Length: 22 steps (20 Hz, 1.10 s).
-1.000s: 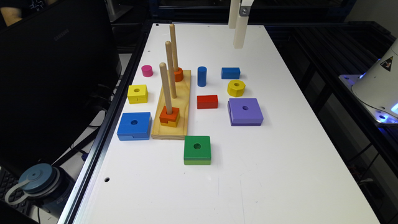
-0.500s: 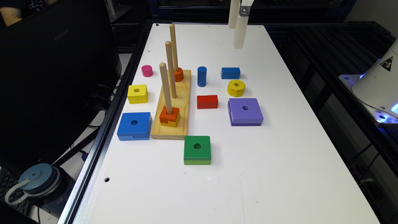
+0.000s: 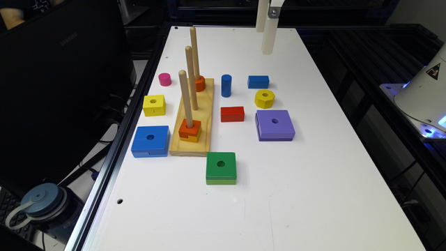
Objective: Pick up green block.
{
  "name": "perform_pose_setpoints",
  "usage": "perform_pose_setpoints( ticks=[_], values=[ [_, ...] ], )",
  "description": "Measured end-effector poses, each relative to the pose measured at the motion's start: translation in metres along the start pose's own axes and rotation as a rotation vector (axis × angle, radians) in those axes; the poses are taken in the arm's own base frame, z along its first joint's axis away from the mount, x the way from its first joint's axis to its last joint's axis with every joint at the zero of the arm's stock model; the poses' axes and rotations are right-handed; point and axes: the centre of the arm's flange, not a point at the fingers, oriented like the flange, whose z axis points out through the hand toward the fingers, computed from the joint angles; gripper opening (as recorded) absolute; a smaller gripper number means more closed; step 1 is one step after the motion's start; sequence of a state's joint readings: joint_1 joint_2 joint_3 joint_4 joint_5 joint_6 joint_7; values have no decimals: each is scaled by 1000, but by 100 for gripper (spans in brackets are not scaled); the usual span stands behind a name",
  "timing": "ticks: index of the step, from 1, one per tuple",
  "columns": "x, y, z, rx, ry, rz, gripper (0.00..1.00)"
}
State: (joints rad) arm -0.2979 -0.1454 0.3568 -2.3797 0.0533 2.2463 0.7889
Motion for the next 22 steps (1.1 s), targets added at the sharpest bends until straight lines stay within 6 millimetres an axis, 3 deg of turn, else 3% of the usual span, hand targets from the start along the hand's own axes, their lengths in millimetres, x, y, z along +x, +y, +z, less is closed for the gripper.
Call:
perform_pose_setpoints(
  ticks=[14,18,22],
  values=[
    [-4,-21,-3,17,6,-8,100],
    [-2,-45,-3,33,-1,-8,100],
    [-7,-83,-1,45,-1,-8,100]
  ],
)
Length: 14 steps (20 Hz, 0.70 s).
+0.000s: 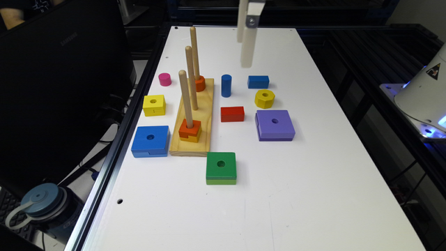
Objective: Pick up green block.
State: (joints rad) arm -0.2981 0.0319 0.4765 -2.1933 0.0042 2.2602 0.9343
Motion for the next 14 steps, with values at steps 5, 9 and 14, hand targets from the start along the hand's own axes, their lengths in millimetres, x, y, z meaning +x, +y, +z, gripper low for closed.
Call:
perform_pose_setpoints(
  ticks=[5,9,14],
  values=[
    [-9,-28,3,10,-4,1,100],
    [-28,-50,2,18,0,0,100],
    [-31,-72,4,28,1,0,100]
  ],
)
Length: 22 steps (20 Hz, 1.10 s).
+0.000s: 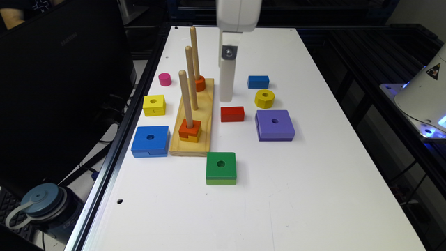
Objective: Pick up green block.
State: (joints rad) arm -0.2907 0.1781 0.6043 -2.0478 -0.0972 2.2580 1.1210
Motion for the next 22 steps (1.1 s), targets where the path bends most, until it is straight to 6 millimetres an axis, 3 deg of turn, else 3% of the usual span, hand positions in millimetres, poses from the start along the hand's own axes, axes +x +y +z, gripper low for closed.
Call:
perform_pose_setpoints(
  ticks=[7,12,22],
  values=[
    [0,-21,4,6,-3,-1,100],
    [-13,-34,4,13,-4,-1,100],
    [-13,-36,24,-10,-12,1,100]
  ],
)
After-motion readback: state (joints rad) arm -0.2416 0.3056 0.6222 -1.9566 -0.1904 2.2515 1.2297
